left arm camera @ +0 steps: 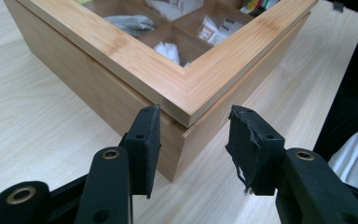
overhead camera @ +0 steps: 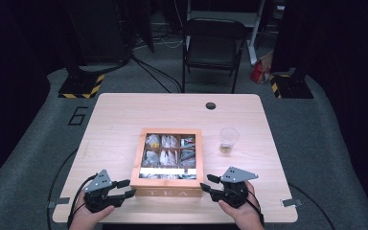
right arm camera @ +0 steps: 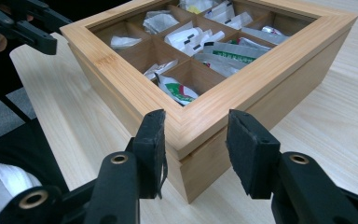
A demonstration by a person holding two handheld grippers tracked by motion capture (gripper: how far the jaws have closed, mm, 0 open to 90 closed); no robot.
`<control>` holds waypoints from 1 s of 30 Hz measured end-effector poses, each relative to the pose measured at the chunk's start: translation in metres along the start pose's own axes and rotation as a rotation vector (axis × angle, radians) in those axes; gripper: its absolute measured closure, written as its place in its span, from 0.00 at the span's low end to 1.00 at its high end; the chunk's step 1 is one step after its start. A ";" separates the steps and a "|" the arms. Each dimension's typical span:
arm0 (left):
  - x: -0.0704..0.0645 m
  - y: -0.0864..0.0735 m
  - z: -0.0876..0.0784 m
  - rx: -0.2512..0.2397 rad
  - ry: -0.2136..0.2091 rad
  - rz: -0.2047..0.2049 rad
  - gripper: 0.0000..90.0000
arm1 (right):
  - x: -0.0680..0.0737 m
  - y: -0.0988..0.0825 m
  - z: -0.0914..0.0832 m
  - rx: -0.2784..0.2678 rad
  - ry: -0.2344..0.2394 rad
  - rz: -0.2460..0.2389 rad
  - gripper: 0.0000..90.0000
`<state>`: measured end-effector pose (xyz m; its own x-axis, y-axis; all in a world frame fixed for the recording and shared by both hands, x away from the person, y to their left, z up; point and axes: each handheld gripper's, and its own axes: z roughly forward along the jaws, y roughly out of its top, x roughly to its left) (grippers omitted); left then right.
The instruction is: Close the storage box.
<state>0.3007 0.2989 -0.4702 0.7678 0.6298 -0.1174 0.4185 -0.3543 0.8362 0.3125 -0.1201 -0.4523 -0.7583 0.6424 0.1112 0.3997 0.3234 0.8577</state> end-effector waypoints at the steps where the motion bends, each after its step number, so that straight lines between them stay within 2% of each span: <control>1: 0.001 0.000 -0.001 0.000 0.002 0.009 0.60 | 0.000 0.000 0.000 0.001 0.000 0.010 0.63; 2: 0.002 0.000 -0.002 0.003 -0.008 -0.002 0.60 | 0.000 -0.001 0.001 0.001 0.001 0.013 0.63; 5: 0.005 -0.001 -0.003 0.005 -0.004 -0.002 0.61 | -0.001 -0.001 0.001 -0.005 0.001 0.013 0.63; 6: 0.005 -0.001 -0.002 -0.010 0.006 -0.008 0.61 | -0.002 -0.001 0.001 -0.008 0.000 0.021 0.63; 8: 0.008 -0.001 -0.004 0.003 0.004 0.001 0.62 | -0.003 -0.001 0.001 -0.005 -0.008 0.020 0.63; 9: 0.009 -0.001 -0.004 -0.011 0.017 -0.001 0.62 | -0.003 -0.001 0.001 -0.008 -0.006 0.021 0.63; 10: 0.010 -0.001 -0.006 -0.004 0.008 -0.004 0.62 | -0.004 -0.001 0.001 -0.009 -0.006 0.023 0.63; 12: 0.011 -0.001 -0.007 -0.018 0.022 -0.006 0.62 | -0.006 -0.001 0.001 -0.011 -0.009 0.026 0.63; 15: 0.014 -0.001 -0.009 -0.020 0.019 -0.011 0.62 | -0.008 -0.001 0.000 -0.014 -0.015 0.026 0.62; 16: 0.015 -0.002 -0.010 -0.024 0.024 0.003 0.62 | -0.007 -0.001 -0.001 -0.015 -0.018 0.037 0.62; 18: 0.018 -0.002 -0.011 -0.009 0.021 0.008 0.62 | -0.009 -0.001 -0.002 -0.023 -0.021 0.030 0.62; 21: 0.021 -0.005 -0.011 -0.016 0.030 -0.012 0.62 | -0.011 -0.001 -0.004 -0.028 -0.031 0.034 0.62; 30: 0.031 -0.008 -0.010 -0.022 0.049 -0.029 0.62 | -0.019 -0.007 -0.004 -0.022 -0.047 0.050 0.60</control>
<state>0.3159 0.3282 -0.4746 0.7304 0.6732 -0.1157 0.4291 -0.3204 0.8445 0.3220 -0.1370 -0.4587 -0.7120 0.6898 0.1311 0.4251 0.2749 0.8624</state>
